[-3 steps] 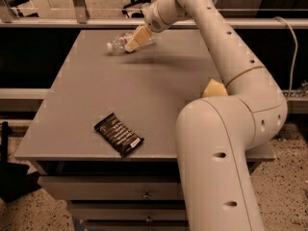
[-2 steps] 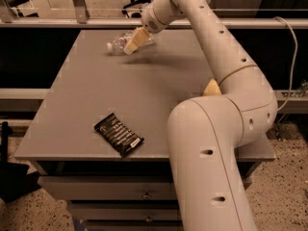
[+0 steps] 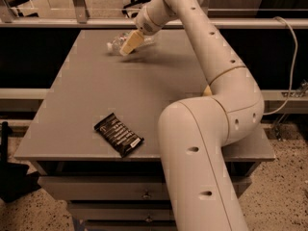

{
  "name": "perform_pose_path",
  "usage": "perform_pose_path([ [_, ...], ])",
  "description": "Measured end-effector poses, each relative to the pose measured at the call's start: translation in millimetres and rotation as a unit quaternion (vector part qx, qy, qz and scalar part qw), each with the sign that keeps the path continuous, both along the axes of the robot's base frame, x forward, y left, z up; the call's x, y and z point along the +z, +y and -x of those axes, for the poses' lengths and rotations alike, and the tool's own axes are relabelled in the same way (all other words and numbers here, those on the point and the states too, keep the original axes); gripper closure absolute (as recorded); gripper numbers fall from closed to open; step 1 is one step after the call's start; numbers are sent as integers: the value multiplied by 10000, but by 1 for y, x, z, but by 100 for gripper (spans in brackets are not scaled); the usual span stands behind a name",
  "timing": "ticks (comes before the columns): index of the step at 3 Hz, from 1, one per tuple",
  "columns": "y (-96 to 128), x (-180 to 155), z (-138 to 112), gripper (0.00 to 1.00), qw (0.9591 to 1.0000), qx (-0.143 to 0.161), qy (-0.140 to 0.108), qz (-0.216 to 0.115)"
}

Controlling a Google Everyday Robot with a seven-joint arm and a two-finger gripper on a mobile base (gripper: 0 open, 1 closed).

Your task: Move water bottle near sponge

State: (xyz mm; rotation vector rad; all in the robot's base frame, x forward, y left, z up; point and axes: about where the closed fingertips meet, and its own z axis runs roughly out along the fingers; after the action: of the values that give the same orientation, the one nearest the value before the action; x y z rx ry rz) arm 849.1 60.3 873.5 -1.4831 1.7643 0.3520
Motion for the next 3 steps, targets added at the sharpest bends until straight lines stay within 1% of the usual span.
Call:
perform_pose_path([
  [2,6,-7,4,64,9999,106,126,16],
  [3,-11,1,11,95,9997,106,126,171],
])
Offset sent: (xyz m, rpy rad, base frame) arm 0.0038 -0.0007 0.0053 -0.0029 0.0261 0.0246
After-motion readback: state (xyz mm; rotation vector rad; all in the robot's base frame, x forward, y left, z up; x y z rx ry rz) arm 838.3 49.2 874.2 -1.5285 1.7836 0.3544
